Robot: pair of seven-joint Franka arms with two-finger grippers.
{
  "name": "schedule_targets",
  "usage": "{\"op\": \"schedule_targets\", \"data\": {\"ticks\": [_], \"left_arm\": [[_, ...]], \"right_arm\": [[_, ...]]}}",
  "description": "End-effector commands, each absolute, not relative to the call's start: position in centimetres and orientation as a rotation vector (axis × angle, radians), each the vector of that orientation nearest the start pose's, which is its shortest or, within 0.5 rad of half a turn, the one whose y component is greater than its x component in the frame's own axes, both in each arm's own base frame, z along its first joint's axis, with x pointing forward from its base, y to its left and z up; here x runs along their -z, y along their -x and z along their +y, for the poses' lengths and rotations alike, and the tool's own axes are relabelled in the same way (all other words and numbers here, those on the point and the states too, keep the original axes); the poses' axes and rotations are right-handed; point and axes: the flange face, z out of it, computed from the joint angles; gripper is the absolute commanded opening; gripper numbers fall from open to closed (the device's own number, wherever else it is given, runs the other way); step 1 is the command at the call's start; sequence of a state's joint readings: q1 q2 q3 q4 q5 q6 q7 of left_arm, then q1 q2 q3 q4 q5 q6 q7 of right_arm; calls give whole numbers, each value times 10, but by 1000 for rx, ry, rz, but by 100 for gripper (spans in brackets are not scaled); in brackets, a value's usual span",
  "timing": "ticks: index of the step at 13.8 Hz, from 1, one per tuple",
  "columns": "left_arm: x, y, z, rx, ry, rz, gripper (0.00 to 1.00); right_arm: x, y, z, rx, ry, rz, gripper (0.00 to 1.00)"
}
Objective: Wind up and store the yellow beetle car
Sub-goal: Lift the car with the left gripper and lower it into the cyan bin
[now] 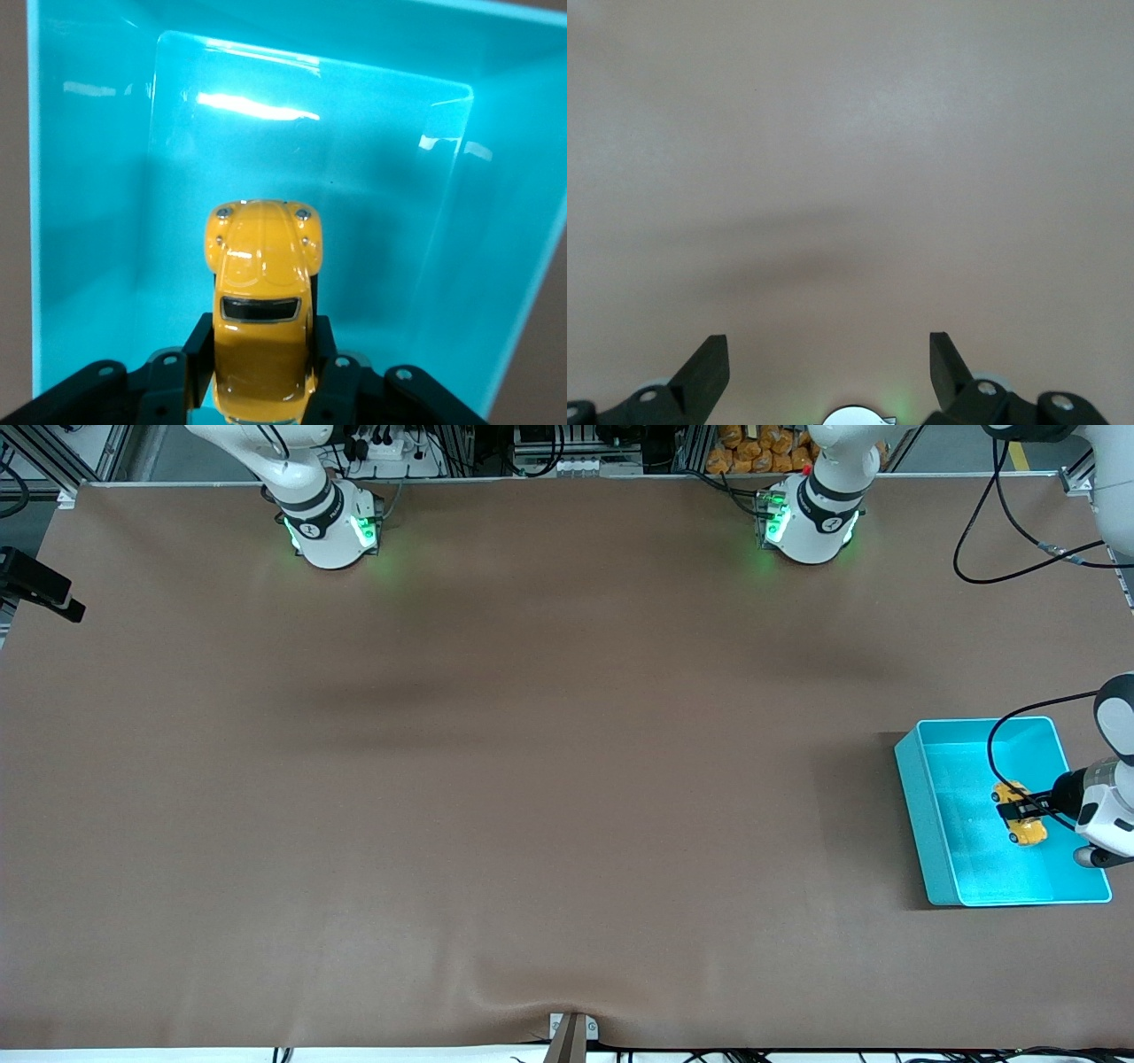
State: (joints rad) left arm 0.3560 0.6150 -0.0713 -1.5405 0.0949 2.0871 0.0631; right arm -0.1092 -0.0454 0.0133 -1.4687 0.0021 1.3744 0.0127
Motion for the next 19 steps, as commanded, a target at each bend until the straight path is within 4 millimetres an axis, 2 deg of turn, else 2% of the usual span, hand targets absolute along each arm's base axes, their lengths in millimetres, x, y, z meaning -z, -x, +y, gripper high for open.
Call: {"op": "schedule_targets", "data": {"ticks": [1,3,7,11,12,13,14,16,17,19], "left_arm": [[-271,-673,213,-59,3107,-209,0],[-262,-673,211,-58,3110,-187,0],[-232,-664,205,-67,3115,-149,0],[-216,-661,205,-108,3102,-91,0],[-212,-661,205,-117,3104,-90,4],[-208,-660,204,-126,3106,-86,55],[-210,-662,200,-121,3106,-80,100],[-220,-664,192,-116,3109,-87,100],[-238,-667,190,-89,3105,-66,100],[-292,-668,184,-66,3097,-54,100]], "right_arm": [[-685,-517,-51,-82,3129,196,100],[-686,-516,-51,-79,3129,193,100],[-687,-517,-51,-69,3128,190,100],[-687,-517,-51,-60,3107,190,100],[-687,-517,-50,-59,3094,185,100],[-687,-517,-53,-56,3086,192,100],[-687,-517,-54,-55,3082,196,100],[-689,-518,-60,-34,3062,210,100],[-689,-518,-60,-24,3057,212,100],[-689,-519,-60,-12,3056,212,100]]}}
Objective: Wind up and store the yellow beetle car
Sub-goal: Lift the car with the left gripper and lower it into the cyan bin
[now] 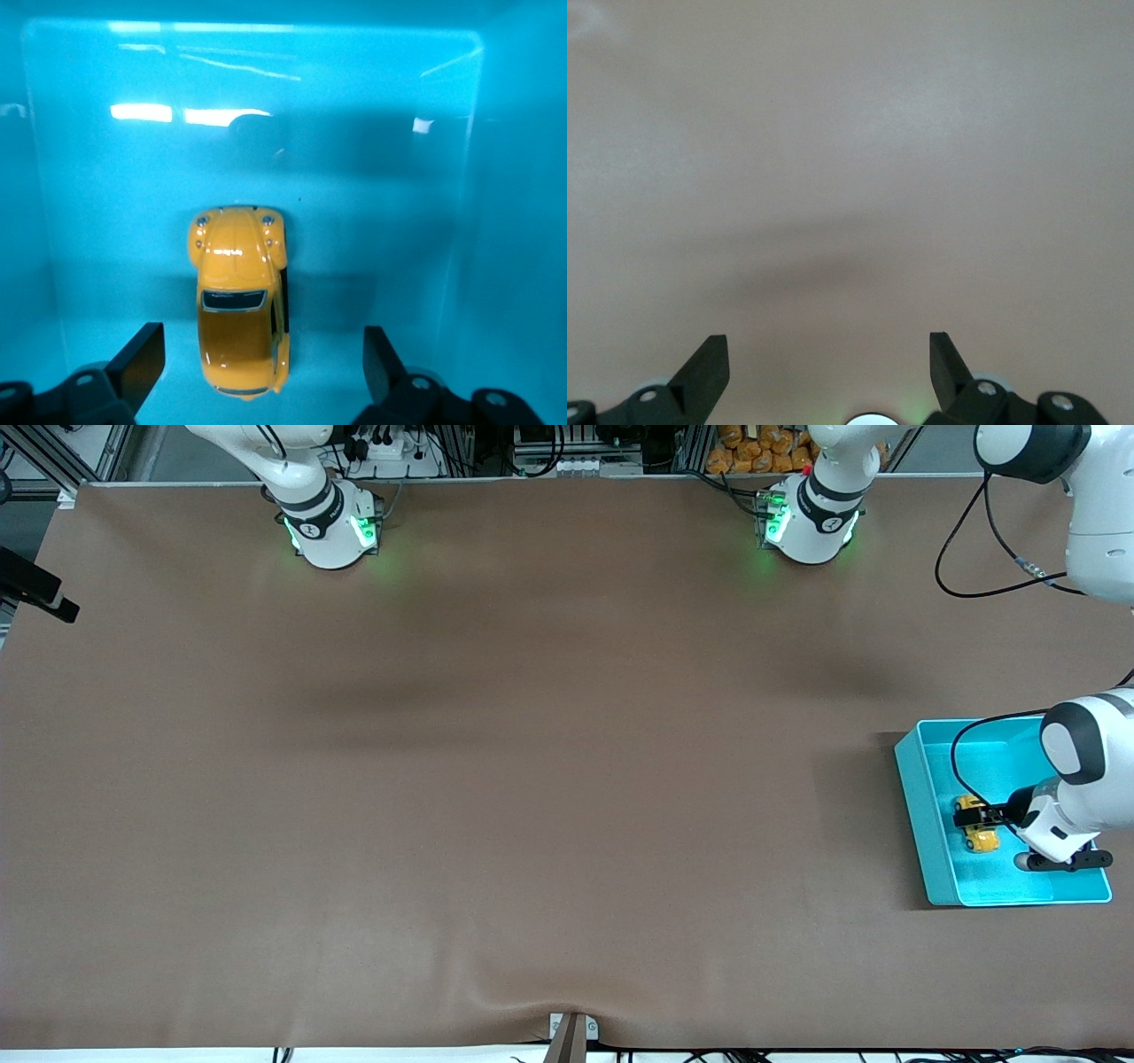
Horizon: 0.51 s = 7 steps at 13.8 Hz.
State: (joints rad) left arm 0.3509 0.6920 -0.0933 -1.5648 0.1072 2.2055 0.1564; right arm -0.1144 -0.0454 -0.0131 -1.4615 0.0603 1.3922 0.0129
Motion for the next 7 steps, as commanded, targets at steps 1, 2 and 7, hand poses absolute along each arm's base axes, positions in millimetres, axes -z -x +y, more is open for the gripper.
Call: {"op": "schedule_targets", "data": {"ticks": [1,2,7], "left_arm": [[-322,-667,176,-50,3097,-43,100],[-343,-666,167,-41,3097,-26,100],[-441,-649,101,-49,3104,-25,100]], "right_arm": [[-690,-519,-60,-5,3056,212,100],[-690,-520,-60,-7,3056,212,100],[-690,-521,-60,5,3054,214,100]]}}
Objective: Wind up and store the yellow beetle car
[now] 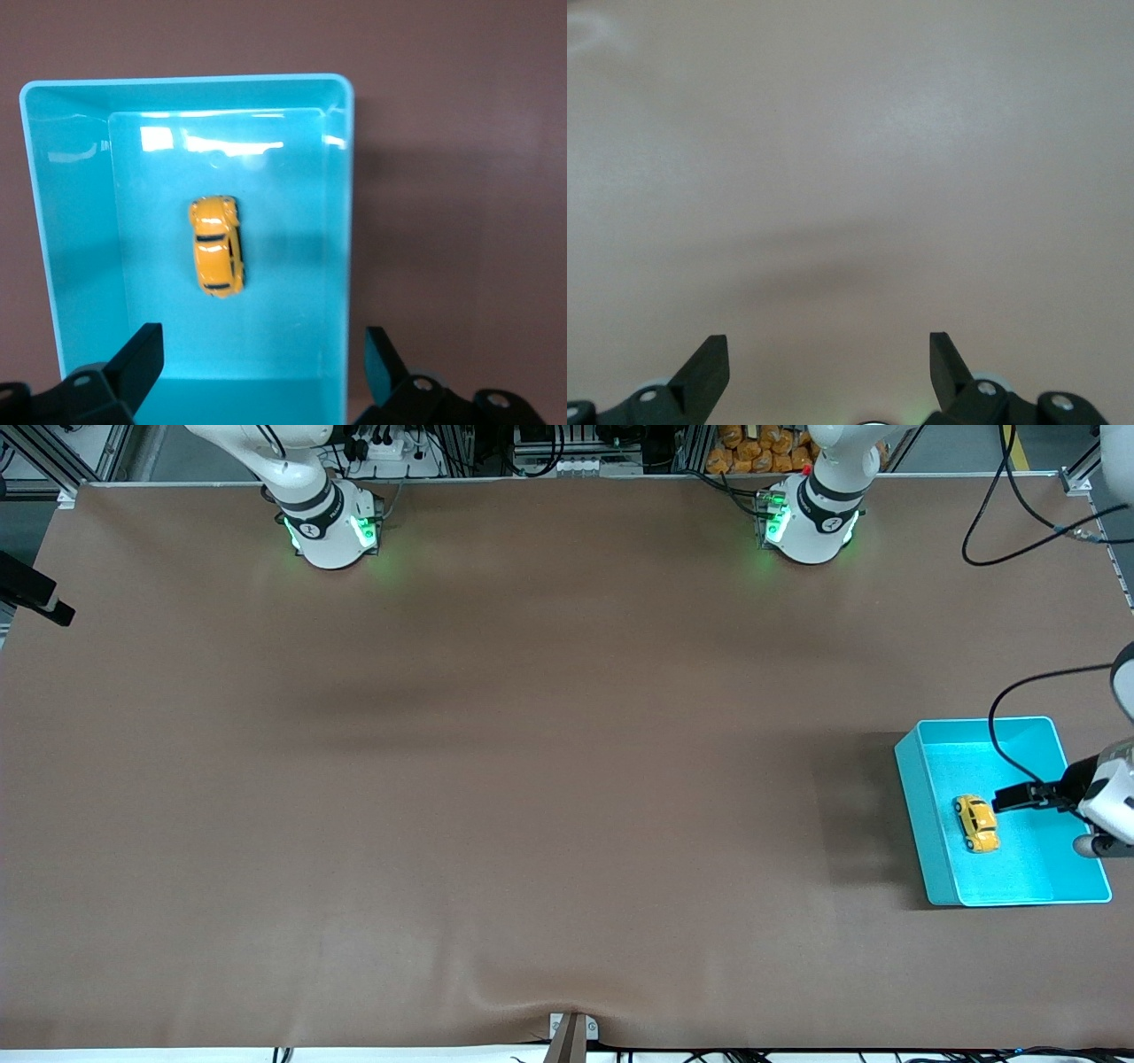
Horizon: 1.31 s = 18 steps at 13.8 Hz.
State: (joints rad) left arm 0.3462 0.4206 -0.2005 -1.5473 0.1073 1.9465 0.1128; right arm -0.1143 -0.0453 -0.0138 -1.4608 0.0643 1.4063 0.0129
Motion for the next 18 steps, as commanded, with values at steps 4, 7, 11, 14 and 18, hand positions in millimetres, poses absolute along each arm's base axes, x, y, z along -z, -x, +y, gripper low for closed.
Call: {"op": "schedule_targets", "data": {"ticks": [4,7,11,14,18], "left_arm": [[-518,-618,39,-62,3068,1,100],[-573,-591,-6,8,3049,-4,100],[-609,-563,-50,2,3059,-1,100],[-634,-540,-46,-26,3105,5,100],[-639,-533,-47,-90,3130,19,100]], "right_arm": [[-688,-523,-61,9,3053,222,100],[-688,-523,-61,7,3053,222,100],[-688,-524,-61,7,3053,219,100],[-687,-524,-61,4,3053,219,100],[-688,-524,-60,7,3053,217,100]]}}
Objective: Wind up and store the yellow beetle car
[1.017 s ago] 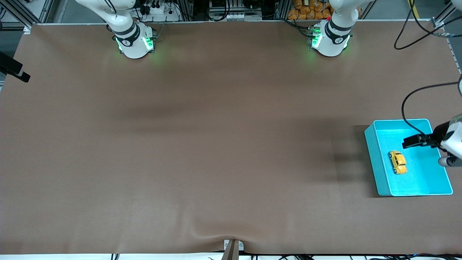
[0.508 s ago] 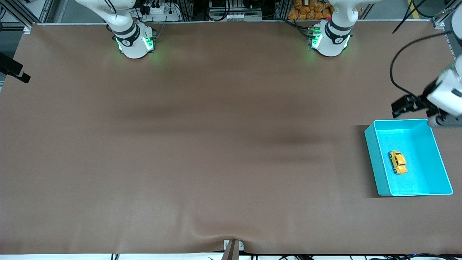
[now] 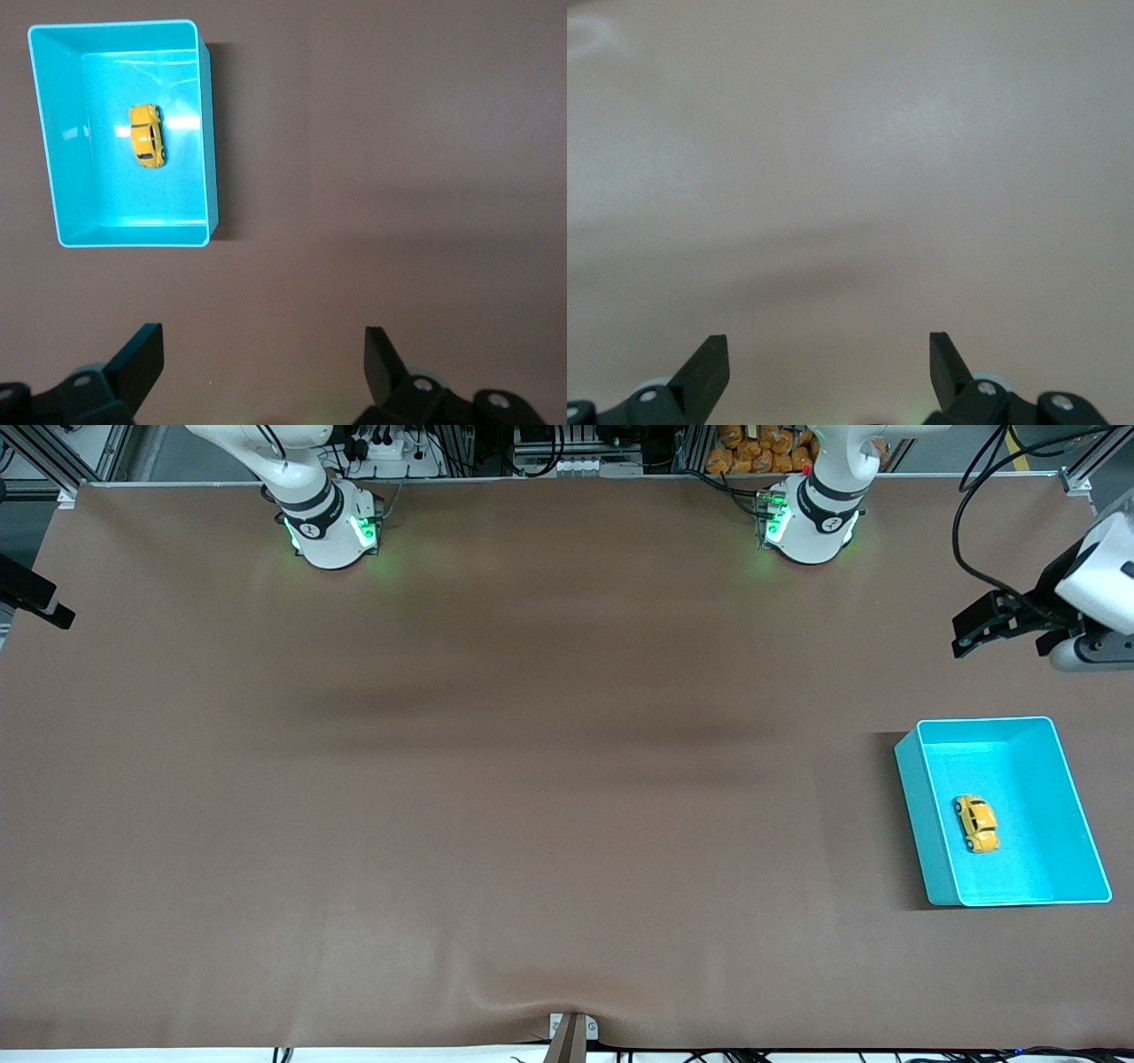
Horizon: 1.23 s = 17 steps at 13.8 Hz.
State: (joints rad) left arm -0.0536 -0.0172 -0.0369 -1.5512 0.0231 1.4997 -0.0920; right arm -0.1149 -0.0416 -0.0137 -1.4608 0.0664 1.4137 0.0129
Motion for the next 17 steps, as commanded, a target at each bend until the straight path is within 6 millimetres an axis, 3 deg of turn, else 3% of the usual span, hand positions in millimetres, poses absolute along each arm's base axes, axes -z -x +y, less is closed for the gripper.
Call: {"op": "schedule_targets", "data": {"ticks": [1,6,17], "left_arm": [[-642,-533,-44,-89,3138,12,100],[-650,-529,-27,-111,3138,-40,100],[-651,-526,-27,-127,3135,-14,100]], "right_arm": [[-687,-524,-60,4,3053,217,100],[-687,-524,-59,4,3053,217,100],[-689,-523,-63,9,3053,228,100]]}}
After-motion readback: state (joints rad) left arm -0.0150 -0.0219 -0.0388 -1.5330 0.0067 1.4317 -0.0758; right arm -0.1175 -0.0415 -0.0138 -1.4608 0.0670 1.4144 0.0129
